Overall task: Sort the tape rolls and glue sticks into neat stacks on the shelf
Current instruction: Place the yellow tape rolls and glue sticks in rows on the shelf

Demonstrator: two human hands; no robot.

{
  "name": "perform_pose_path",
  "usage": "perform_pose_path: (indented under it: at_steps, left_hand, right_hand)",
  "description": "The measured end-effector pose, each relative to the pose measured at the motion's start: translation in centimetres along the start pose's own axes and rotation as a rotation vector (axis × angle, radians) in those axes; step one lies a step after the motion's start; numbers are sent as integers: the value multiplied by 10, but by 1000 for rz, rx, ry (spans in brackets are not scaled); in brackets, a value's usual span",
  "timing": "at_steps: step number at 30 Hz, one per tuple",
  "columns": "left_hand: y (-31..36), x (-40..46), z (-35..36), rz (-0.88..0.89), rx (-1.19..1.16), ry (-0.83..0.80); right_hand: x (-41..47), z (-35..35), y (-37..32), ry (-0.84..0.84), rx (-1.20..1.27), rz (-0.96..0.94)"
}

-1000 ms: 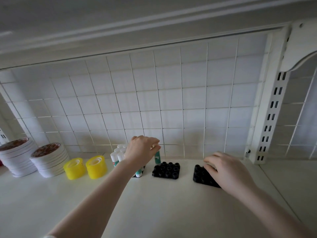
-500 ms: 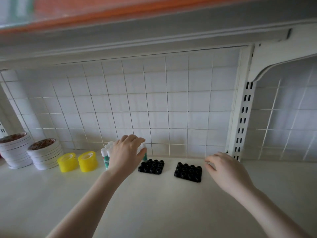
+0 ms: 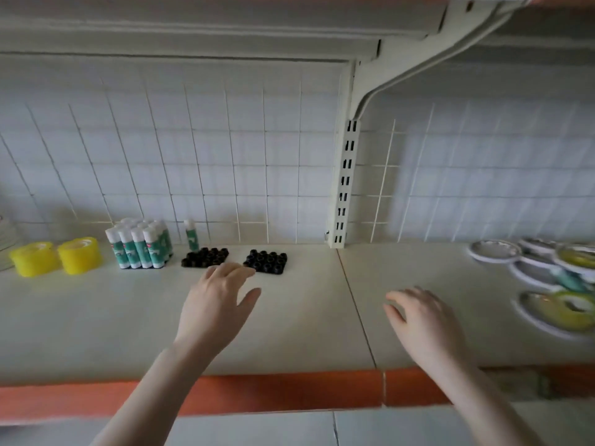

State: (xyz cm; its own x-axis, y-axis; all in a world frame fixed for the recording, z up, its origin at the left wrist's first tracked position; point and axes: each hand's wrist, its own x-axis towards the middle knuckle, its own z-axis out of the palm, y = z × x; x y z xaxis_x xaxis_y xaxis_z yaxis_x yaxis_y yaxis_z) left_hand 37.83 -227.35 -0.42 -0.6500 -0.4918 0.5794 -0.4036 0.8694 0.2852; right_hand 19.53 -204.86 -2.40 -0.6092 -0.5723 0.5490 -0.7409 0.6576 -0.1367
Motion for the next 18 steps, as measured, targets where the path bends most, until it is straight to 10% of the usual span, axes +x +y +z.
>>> perform_pose_path:
  at_steps: [18]
  left_hand:
    - [278,3,127,-142,-62,6]
  right_hand:
    - [-16,-71,288,225,85,-99]
